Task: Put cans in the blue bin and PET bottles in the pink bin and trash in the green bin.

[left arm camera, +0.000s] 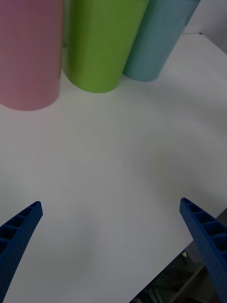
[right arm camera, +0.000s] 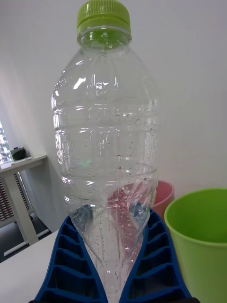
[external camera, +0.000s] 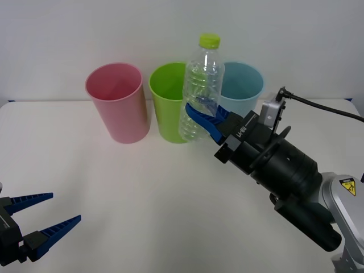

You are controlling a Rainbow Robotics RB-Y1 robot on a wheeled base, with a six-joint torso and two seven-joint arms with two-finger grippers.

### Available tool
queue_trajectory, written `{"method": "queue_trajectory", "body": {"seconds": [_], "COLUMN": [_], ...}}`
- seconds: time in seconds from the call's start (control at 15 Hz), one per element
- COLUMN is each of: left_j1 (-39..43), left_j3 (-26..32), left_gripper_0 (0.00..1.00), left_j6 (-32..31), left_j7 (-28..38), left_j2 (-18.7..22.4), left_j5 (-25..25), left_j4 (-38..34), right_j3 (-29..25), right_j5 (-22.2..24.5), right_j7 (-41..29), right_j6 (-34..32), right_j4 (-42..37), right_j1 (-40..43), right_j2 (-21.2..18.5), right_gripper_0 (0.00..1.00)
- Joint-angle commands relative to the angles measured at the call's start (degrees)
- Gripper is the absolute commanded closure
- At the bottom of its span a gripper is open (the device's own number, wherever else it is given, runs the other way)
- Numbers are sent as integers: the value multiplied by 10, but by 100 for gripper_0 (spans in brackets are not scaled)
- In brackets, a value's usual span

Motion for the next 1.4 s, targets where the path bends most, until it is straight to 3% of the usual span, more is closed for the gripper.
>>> {"method": "queue_trajectory", "body": {"seconds": [0.07, 0.33, 0.67, 1.07, 1.4], "left_j1": [0, 0, 0, 0, 0], "left_j3": [0, 0, 0, 0, 0], "left_gripper_0": [0, 0, 0, 0, 0], "left_j6": [0, 0, 0, 0, 0], "left_j7": [0, 0, 0, 0, 0], "left_j2": [0, 0, 0, 0, 0], "left_j5": [0, 0, 0, 0, 0], "left_j4": [0, 0, 0, 0, 0], "right_j3": [44, 99, 173, 181, 220], "right_j5": [56, 61, 29, 38, 49], "right_j7": [-62, -77, -89, -79, -72], "right_j6": [67, 144, 246, 277, 305], "right_j4": [10, 86, 217, 400, 523], "right_j1": [-65, -186, -340, -472, -565], "right_j2": [0, 0, 5, 79, 94], "right_gripper_0": [100, 100, 100, 100, 100]}}
